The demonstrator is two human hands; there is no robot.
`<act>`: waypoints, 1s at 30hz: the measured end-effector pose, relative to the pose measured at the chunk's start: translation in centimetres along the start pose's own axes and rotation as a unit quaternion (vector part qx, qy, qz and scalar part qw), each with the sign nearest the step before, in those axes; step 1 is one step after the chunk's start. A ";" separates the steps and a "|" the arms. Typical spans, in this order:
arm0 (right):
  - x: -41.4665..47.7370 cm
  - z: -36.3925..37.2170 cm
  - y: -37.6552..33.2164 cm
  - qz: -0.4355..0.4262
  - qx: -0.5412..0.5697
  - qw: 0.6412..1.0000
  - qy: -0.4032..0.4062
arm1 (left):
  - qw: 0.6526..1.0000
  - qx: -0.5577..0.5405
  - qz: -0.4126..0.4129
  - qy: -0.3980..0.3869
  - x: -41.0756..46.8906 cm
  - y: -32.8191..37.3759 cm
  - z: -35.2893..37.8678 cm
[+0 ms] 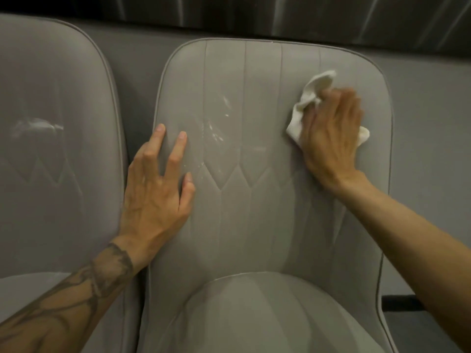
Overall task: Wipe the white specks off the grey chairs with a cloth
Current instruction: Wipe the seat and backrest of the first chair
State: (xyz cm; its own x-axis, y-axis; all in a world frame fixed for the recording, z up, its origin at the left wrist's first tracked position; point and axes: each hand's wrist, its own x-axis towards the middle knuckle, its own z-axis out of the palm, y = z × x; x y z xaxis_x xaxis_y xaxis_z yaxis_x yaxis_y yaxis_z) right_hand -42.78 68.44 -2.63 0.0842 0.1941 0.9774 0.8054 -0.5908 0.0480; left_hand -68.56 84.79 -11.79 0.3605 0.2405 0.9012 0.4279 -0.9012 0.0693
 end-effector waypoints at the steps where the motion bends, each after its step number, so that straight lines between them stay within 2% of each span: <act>1: 0.4 0.2 -0.4 0.044 -0.005 0.999 0.026 | 1.000 0.000 0.000 0.001 0.0 -0.1 0.0; 3: -2.6 0.5 -1.5 0.055 -0.010 0.998 0.015 | 1.000 -0.003 0.003 0.002 0.0 -0.1 0.0; 6: -9.9 -0.7 -2.8 -0.067 0.036 0.993 -0.089 | 1.000 -0.005 0.000 0.004 -0.1 -0.1 0.1; 9: -9.5 -1.4 -1.7 -0.138 0.051 0.983 -0.108 | 1.000 -0.003 -0.002 0.001 -0.1 0.0 -0.1; 11: -5.7 -0.7 -0.9 -0.096 0.045 0.992 -0.074 | 1.000 -0.002 -0.001 0.000 -0.1 0.1 -0.1; 13: -2.3 0.0 -0.6 -0.014 0.042 0.999 -0.018 | 1.000 -0.002 -0.003 0.000 -0.2 0.0 -0.1; 15: -2.5 0.5 -1.4 0.056 0.043 0.997 0.023 | 1.000 -0.003 -0.002 0.000 -0.2 0.0 0.0; 17: -6.2 0.6 -2.5 0.036 0.040 0.999 -0.008 | 1.000 -0.004 -0.003 0.001 -0.1 0.0 0.0; 19: -9.9 -0.1 -3.4 -0.047 0.047 0.996 -0.068 | 1.000 -0.005 -0.002 0.006 -0.1 -0.1 0.0; 21: -9.2 -0.3 -2.3 -0.101 0.031 0.992 -0.076 | 1.000 -0.006 -0.002 0.008 -0.1 -0.2 0.1; 22: -7.2 -0.1 -1.6 -0.100 0.014 0.993 -0.054 | 1.000 -0.005 0.000 0.009 -0.1 -0.2 0.0; 25: -1.0 0.6 0.1 -0.007 0.004 1.000 0.021 | 1.000 0.000 0.001 0.010 0.0 -0.2 0.2; 27: -0.9 0.6 -0.4 0.048 0.018 0.997 0.050 | 1.000 0.002 0.000 0.010 -0.1 -0.3 0.3; 30: -8.0 0.4 -2.1 0.005 0.030 0.999 -0.022 | 1.000 0.001 0.002 0.012 -0.1 -0.3 0.3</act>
State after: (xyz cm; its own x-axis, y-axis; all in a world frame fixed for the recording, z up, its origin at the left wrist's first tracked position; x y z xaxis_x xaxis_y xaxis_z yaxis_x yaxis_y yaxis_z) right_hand -44.87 68.43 -10.66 0.1172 0.2236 0.9676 0.8375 -0.5459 0.0248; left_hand -68.50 85.18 -12.01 0.3420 0.2290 0.9114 0.4281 -0.9013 0.0658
